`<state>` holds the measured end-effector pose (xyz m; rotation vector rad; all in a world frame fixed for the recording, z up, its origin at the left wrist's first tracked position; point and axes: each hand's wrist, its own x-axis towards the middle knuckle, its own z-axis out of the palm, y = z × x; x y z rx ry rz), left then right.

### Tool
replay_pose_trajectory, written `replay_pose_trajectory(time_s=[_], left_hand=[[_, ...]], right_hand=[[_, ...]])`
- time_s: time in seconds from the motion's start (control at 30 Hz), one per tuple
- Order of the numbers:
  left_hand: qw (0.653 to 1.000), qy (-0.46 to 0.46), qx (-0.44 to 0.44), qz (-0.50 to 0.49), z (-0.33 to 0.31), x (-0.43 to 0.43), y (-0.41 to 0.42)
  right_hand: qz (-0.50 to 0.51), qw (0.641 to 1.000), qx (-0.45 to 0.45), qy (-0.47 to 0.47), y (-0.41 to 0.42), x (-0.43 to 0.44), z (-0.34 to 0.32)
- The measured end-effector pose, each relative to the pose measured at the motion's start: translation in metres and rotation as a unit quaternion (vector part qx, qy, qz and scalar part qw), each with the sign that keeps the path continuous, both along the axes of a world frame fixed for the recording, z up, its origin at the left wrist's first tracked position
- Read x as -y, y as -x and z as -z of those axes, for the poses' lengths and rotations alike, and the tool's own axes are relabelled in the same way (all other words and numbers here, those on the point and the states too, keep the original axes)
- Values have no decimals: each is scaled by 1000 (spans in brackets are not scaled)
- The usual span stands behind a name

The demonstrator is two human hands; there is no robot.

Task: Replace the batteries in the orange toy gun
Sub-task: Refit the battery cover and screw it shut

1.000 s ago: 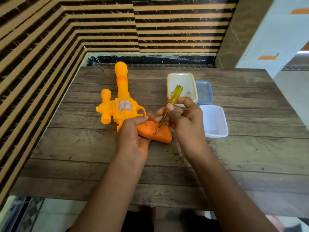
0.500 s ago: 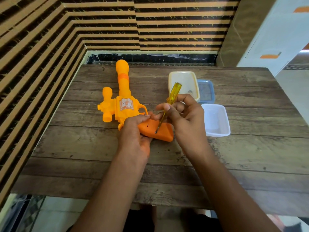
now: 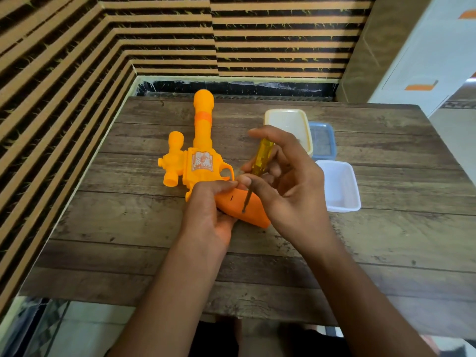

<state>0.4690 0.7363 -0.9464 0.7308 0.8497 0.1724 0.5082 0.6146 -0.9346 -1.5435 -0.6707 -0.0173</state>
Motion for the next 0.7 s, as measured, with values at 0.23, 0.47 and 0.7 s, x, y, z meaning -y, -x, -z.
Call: replay_pose_trajectory(time_s=[0.23,0.47,0.7], left_hand=[[1000,-9,-17,4,-4,-3,0],[1000,-17,-10,8,-6,-2,3],[999,-22,25,12,-7,1,3]], right_hand=[[-5,997,-46,-69,-6,7,-2],[27,997,68,-10,-5,6,-4],[-26,997,76,12,0,9,-10]])
